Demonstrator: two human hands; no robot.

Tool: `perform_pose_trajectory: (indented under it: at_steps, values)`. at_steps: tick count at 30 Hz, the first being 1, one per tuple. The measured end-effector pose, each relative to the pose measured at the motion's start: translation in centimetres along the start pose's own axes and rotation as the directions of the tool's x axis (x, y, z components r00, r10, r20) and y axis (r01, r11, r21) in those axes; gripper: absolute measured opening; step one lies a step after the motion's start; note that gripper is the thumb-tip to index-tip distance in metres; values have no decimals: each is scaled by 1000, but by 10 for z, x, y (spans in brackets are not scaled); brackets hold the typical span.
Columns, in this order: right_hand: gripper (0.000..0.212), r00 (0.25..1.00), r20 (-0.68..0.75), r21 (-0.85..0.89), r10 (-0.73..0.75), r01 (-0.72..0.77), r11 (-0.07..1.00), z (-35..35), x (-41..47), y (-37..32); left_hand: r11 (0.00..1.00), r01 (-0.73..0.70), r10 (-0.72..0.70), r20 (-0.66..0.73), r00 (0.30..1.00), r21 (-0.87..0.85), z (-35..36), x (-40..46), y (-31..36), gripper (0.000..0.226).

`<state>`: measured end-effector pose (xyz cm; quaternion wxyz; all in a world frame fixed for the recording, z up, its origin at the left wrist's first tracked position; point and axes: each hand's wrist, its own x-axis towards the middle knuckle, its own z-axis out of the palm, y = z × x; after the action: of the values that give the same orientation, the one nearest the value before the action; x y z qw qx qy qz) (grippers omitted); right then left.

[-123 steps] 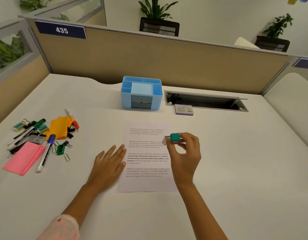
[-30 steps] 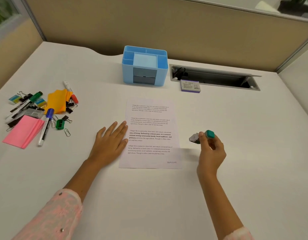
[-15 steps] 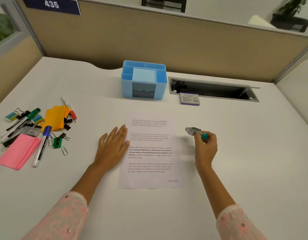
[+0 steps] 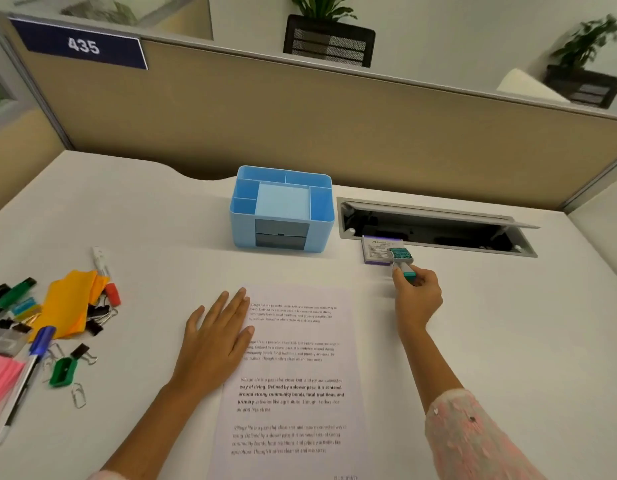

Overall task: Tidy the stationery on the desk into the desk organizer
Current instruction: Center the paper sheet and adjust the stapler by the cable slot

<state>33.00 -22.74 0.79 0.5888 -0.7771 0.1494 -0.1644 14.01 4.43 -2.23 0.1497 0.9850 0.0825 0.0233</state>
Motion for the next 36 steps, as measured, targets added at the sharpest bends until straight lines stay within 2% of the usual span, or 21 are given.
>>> perform_pose_trajectory:
  at_steps: [9, 21, 27, 29, 31, 36]
  values:
    - [28, 1000, -20, -47, -20, 19, 999, 33, 36, 23, 998, 14, -13, -13, 1000, 66, 1, 4, 0, 59]
    - [39, 999, -8, -110, -49, 48, 993, 37, 42, 30, 995, 19, -18, -9, 1000, 95, 2, 6, 0, 58]
    - [57, 1000, -22, -158, -13, 10, 987, 16, 20, 26, 999, 15, -15, 0, 1000, 32, 1, 4, -1, 64]
    - [60, 1000, 21, -158, -21, 24, 987, 3, 5, 26, 1000, 9, -9, -4, 1000, -10, 0, 2, -1, 68]
    - [59, 991, 122, -177, -60, 81, 981, -11, -14, 27, 998, 6, -7, -11, 1000, -57, -2, -1, -1, 74]
    - [44, 909, 383, -260, -167, 280, 924, -53, -68, 38, 997, 12, -13, -14, 1000, -70, -5, -26, 0, 76]
